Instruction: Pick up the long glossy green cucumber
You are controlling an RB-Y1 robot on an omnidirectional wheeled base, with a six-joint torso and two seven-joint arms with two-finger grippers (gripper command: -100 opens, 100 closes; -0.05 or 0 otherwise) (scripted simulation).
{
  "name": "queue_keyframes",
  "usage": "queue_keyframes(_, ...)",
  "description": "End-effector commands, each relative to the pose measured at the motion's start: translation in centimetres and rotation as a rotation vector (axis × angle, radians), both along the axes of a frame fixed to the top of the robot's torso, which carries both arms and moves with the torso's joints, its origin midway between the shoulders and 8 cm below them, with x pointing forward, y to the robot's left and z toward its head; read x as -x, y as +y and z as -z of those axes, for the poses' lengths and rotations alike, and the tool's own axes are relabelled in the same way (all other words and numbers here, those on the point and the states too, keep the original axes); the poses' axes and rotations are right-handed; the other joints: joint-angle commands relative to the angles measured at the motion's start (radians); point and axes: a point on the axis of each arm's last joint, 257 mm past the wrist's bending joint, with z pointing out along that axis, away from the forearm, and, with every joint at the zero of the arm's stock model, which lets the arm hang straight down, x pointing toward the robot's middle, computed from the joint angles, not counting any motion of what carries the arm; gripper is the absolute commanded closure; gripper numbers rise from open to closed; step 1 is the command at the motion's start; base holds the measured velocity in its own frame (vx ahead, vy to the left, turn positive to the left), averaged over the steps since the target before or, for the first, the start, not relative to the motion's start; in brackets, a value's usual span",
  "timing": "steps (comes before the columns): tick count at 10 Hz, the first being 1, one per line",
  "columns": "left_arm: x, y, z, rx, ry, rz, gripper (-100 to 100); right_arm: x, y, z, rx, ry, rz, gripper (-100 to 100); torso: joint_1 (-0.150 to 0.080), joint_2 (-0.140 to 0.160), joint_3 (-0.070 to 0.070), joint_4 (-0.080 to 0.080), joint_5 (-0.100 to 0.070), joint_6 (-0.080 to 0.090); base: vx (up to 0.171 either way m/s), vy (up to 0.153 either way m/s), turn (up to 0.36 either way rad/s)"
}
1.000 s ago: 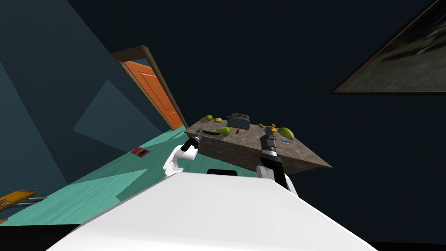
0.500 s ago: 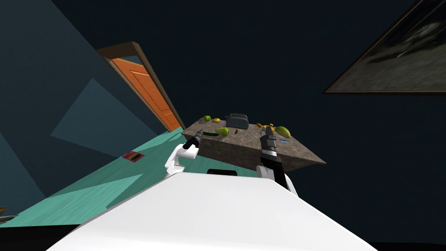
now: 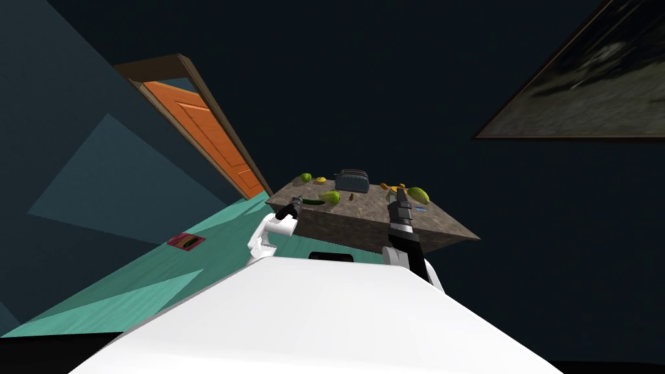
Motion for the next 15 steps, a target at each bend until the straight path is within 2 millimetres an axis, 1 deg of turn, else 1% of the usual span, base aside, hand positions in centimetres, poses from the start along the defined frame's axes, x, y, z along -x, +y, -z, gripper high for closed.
queue_keyframes(1, 0.3, 0.0, 0.7, 0.008, 0.039, -0.013, -100, 0.0, 0.0, 0.0, 0.0, 0.0, 0.0, 0, 0.0, 0.0, 0.0, 0.0, 0.0, 0.0, 0.04, 0.034, -0.091)
queue_keyframes(7, 1.9, 0.1, 3.3, 0.028, 0.171, -0.061, -100, 0.0, 0.0, 0.0, 0.0, 0.0, 0.0, 0, 0.0, 0.0, 0.0, 0.0, 0.0, 0.0, 0.047, 0.031, -0.07)
queue_keyframes(8, 2.0, 0.2, 3.4, 0.028, 0.176, -0.063, -100, 0.0, 0.0, 0.0, 0.0, 0.0, 0.0, 0, 0.0, -0.001, 0.0, 0.0, 0.0, 0.0, 0.047, 0.031, -0.052)
queue_keyframes(14, 4.4, -0.1, 6.2, 0.062, 0.322, -0.121, -100, 0.0, 0.0, 0.0, 0.0, 0.0, 0.0, 0, 0.001, -0.002, -0.001, 0.0, 0.0, 0.0, 0.072, 0.046, -0.079)
queue_keyframes(15, 4.5, -0.1, 6.3, 0.061, 0.328, -0.123, -100, 0.0, 0.0, 0.0, 0.0, 0.0, 0.0, 0, 0.002, -0.003, -0.002, -0.001, 0.0, 0.0, 0.058, 0.039, -0.021)
